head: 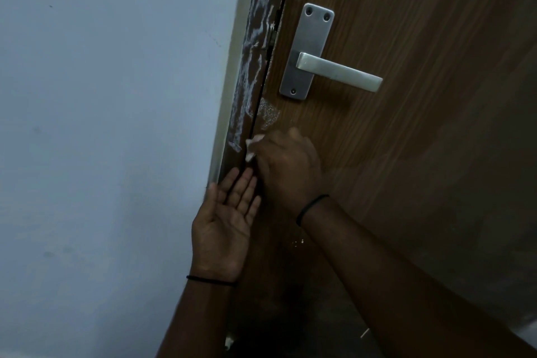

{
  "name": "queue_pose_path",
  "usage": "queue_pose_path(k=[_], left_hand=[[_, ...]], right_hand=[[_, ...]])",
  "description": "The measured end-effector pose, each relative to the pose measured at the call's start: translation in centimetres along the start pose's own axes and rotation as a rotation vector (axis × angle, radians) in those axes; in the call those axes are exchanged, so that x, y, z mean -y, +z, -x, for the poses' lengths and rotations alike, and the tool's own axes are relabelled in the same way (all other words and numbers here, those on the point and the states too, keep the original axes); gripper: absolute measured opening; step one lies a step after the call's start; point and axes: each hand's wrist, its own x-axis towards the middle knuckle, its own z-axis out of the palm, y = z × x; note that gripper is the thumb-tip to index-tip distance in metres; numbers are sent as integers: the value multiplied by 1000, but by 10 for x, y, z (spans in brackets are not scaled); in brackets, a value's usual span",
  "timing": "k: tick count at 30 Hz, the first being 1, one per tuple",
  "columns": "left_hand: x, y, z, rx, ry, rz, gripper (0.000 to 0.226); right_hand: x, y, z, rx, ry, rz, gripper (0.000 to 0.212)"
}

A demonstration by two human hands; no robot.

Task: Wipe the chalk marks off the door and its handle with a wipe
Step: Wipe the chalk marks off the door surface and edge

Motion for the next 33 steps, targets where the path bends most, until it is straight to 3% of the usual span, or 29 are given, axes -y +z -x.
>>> queue_pose_path(k=[2,9,14,18,20,26,33], left_hand=[[-1,-2,0,-3,3,2,53],[1,-5,-3,-7,1,-2,53],[2,-4,-2,9,9,-9,56],[3,-5,-3,13,1,-19,55],[3,-4,-3,19,-1,-19,55],[0,-4,-2,24,-6,-3,53],[0,-6,-4,32,-19,15,53]], right_hand=[[-2,3,8,104,-52,48,28],[-5,0,0,-137,94,18,21],[-3,0,-3,-57,-3,-25,19],[-14,-14,-20,-352,46,-91,15],[-9,-16,-34,-415,52,-102,15],[-6,-6,-10,-224,-19,-66,14],[-7,-21,-36,-439,82,-89,11]])
